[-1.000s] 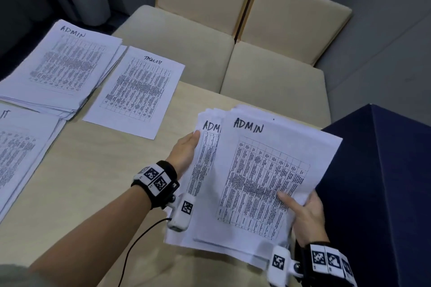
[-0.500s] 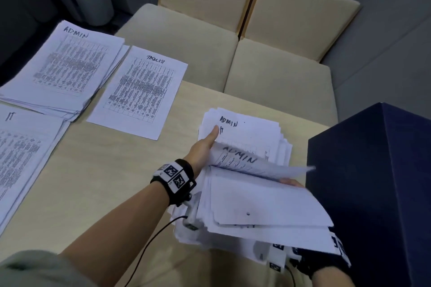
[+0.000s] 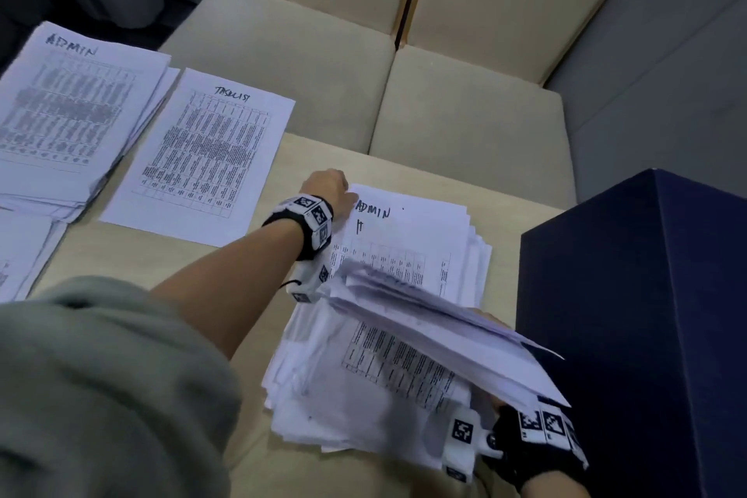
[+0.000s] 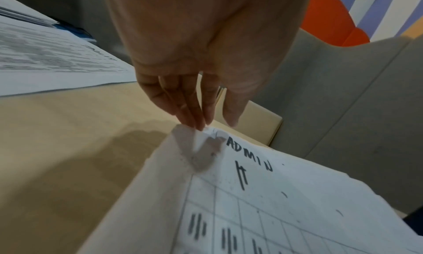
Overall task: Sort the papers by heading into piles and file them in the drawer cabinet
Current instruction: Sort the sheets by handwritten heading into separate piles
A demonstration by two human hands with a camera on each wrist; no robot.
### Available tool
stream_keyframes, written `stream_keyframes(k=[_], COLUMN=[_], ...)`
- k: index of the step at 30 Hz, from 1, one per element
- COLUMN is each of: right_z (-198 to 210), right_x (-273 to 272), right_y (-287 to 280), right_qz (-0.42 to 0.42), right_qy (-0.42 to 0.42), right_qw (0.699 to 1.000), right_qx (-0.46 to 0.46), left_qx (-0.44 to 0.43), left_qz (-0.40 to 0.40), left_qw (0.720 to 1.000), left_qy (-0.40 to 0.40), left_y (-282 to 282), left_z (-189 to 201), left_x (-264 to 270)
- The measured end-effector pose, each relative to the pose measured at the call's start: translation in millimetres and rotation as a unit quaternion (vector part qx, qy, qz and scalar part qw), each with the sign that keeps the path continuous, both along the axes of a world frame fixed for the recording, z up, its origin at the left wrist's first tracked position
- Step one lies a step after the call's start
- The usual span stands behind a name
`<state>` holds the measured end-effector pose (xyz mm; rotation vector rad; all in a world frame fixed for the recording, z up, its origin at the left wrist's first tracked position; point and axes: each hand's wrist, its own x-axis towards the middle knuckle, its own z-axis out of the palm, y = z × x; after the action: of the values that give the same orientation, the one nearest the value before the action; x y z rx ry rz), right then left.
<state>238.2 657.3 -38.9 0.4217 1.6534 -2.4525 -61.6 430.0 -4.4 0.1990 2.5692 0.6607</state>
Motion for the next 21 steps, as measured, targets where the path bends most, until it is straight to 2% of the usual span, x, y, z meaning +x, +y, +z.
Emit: stream_keyframes(k=[2,3,4,6,8,12,15,17,19,21], right_z=[12.8,22.0,16.0,9.0,16.3,38.5,42.2,41.2,45.3,45.5], right_x=[-17.6,-30.7,-33.0,-40.2,-52.9,-57.3,-57.8,-58.8,-57.4,-51.5], right_y=[-5.5,-8.6,-6.1,-4.5,-8.6,-25.1,-28.2,-24.0,-24.2,-24.0], right_qz=[-0.036,-0.023,-0.021,-0.049,-0.076,-0.109,-0.112,-0.093,-0.070,-0.070], right_qy=[-0.083,-0.086,-0.128,-0.214,-0.268,-0.242,-0.244,-0.245,-0.265,-0.269], right_qw=[0.991,0.992,0.988,0.966,0.948,0.957,0.954,0.962,0.962,0.960], right_qx=[-0.097,-0.087,-0.088,-0.140,-0.155,-0.118,-0.132,-0.079,0.006,0.038], left_qx=[-0.028,-0.037,-0.044,-0.059,-0.069,-0.050,-0.034,-0.005,0.075,0.187], left_qz=[-0.025,-0.040,-0.054,-0.070,-0.082,-0.122,-0.128,-0.111,-0.072,-0.020], left_qw=[0.999,0.999,0.998,0.996,0.993,0.987,0.983,0.983,0.983,0.972], left_qy=[0.001,0.002,0.004,0.015,0.040,0.090,0.125,0.149,0.154,0.139], left_y=[7.4,10.0,12.6,15.1,15.9,15.3,12.4,8.4,1.7,-6.0], left_z=[-0.6,-1.6,-3.0,-4.2,-3.9,-4.6,2.8,13.9,25.6,39.6], left_x=[-5.5,-7.4,-8.8,-11.2,-13.0,-11.2,-11.0,-11.1,-11.9,-13.0])
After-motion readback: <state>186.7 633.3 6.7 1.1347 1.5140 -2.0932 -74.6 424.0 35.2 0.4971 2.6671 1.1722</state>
